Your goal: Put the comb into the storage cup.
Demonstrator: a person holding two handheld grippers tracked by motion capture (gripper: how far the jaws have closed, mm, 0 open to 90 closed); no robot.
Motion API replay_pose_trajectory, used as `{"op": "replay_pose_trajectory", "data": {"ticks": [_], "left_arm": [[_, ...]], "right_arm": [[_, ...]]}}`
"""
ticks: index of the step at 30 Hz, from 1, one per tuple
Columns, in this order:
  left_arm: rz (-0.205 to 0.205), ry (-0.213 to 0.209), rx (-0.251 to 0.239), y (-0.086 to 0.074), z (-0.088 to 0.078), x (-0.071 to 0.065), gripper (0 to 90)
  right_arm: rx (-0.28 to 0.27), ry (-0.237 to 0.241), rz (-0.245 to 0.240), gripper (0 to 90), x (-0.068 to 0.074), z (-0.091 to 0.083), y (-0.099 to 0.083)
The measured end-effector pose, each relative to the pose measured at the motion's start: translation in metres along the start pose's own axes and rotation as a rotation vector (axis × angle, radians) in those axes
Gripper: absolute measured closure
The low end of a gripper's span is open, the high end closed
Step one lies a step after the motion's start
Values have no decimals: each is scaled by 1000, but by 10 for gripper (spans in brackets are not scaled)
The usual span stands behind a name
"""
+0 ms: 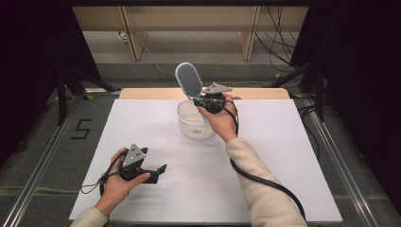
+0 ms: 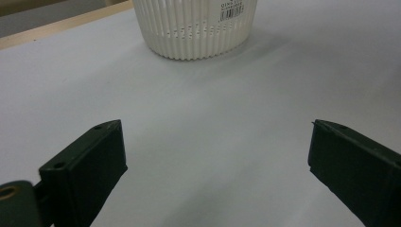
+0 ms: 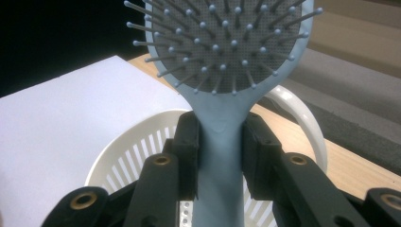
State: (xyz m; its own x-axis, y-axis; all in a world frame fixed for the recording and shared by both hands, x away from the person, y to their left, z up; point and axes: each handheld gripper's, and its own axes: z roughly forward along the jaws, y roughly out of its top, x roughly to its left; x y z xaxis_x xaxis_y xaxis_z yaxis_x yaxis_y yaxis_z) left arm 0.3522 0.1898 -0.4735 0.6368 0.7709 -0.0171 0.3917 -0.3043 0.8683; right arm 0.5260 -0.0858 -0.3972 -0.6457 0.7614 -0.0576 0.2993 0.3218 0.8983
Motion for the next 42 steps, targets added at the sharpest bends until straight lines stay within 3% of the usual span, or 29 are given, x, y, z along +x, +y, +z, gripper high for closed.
{"op": "replay_pose_trajectory", "data": {"ticks": [28,42], "left_arm": [[2,-1,0,0,0,0,44],[3,1,-1,0,0,0,44]], "right_arm": [[97,25,-52,702,-1,12,-7],[118,33,-76,702,1,15,-7]]}}
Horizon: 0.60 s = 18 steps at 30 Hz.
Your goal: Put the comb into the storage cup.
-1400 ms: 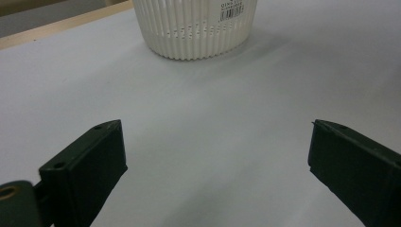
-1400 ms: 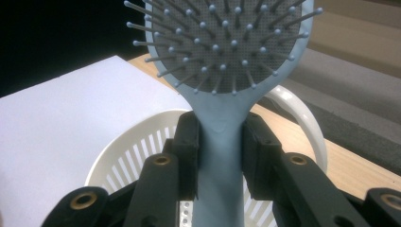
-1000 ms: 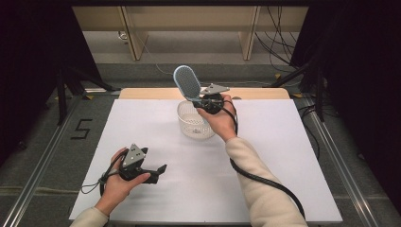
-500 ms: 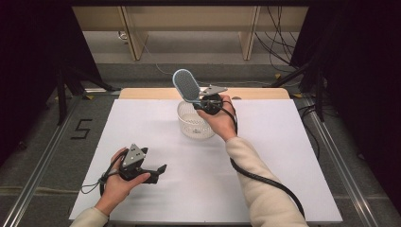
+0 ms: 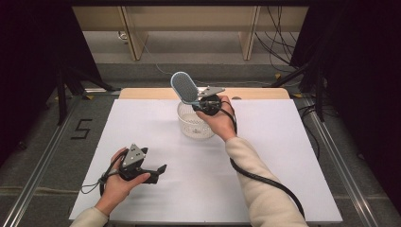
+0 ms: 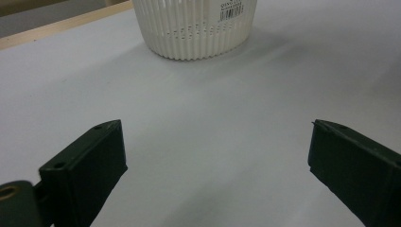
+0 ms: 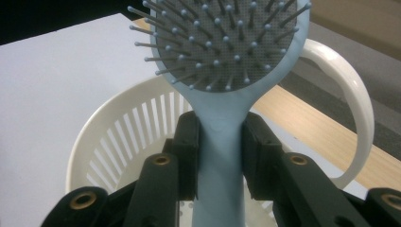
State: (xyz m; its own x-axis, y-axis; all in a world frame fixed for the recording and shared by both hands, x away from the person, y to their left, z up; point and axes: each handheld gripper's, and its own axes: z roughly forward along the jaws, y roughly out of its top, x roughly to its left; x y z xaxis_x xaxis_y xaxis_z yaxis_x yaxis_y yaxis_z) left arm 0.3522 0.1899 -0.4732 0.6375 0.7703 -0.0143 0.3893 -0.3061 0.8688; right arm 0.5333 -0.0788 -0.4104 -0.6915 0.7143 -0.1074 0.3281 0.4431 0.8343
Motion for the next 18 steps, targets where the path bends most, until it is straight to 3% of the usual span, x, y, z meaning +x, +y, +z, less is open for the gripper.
{"op": "replay_pose_trajectory", "data": {"ticks": [18], "left_arm": [[-2,0,-3,0,0,0,44]], "right_arm": [[28,9,-32,702,4,4,-2]]}}
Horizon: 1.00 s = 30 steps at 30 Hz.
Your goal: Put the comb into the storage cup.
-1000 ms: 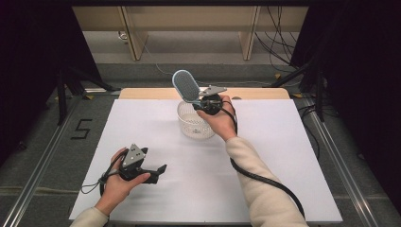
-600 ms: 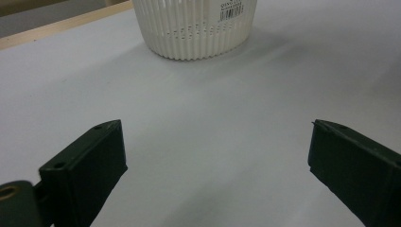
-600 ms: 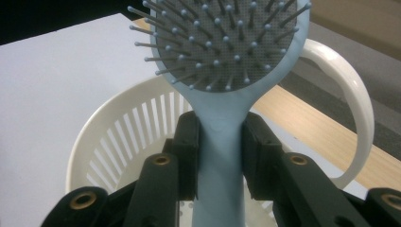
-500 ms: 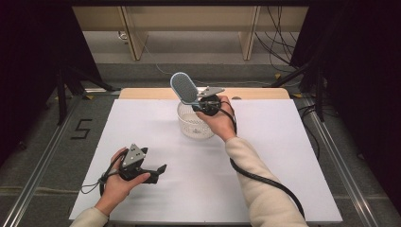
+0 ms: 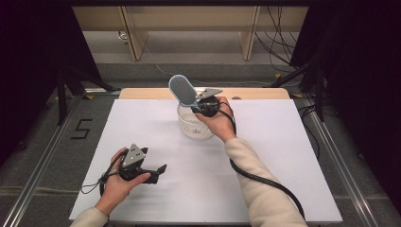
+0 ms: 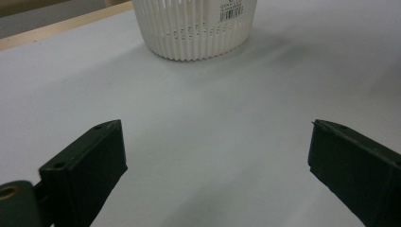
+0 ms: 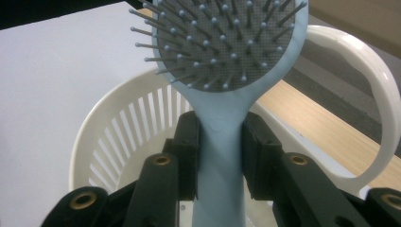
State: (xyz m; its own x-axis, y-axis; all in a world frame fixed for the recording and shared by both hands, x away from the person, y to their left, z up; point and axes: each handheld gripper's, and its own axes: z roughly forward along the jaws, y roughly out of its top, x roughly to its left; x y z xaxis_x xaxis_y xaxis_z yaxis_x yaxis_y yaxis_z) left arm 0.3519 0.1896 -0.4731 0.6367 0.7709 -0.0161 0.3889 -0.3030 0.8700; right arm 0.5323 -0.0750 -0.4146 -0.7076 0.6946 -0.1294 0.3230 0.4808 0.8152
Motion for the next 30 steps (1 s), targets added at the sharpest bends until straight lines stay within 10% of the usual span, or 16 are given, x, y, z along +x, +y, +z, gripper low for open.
{"op": "replay_pose_trajectory", "data": {"ticks": [11,30], "left_arm": [[1,0,1,0,0,0,44],[4,0,5,0,0,-1,45]], "right_arm": [[25,19,-2,667,0,2,-1],[25,69,7,266,1,-23,1]]}}
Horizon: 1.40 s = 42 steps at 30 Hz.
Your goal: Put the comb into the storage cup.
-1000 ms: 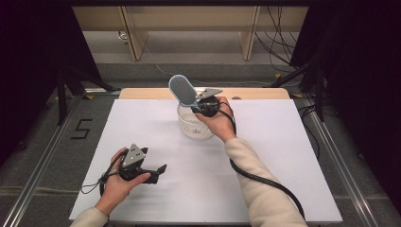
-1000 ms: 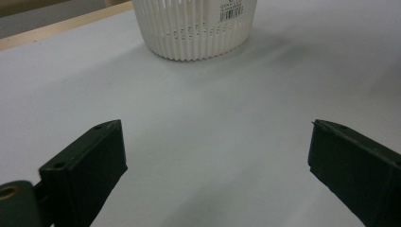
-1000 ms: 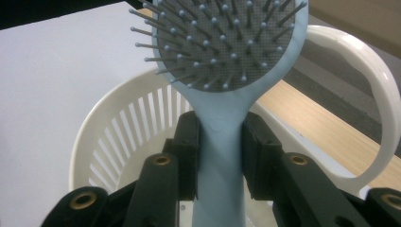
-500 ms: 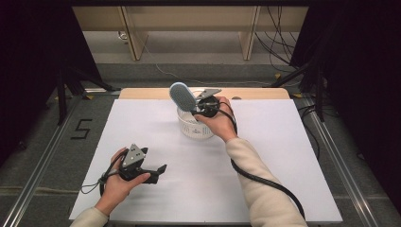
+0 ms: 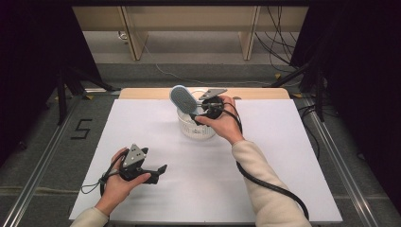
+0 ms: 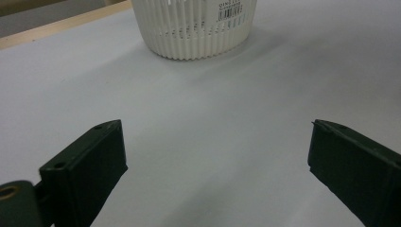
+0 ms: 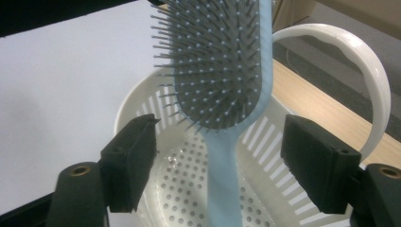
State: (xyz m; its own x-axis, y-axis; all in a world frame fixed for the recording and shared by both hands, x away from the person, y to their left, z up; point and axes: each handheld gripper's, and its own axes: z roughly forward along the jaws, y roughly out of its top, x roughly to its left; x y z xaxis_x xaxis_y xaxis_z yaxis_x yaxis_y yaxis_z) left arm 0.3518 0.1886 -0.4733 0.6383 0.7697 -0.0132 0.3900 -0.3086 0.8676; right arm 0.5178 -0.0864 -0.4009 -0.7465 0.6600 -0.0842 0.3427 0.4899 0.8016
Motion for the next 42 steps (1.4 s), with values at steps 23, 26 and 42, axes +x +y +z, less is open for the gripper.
{"op": "replay_pose_trajectory", "data": {"ticks": [23,26,42], "left_arm": [[2,0,4,0,0,0,45],[2,0,4,0,0,0,45],[1,3,9,-1,1,0,45]], "right_arm": [[-4,-7,-8,223,-5,-34,-11],[-5,-4,1,219,-7,-39,-15],[-66,1,37,203,-16,-75,-52]]}}
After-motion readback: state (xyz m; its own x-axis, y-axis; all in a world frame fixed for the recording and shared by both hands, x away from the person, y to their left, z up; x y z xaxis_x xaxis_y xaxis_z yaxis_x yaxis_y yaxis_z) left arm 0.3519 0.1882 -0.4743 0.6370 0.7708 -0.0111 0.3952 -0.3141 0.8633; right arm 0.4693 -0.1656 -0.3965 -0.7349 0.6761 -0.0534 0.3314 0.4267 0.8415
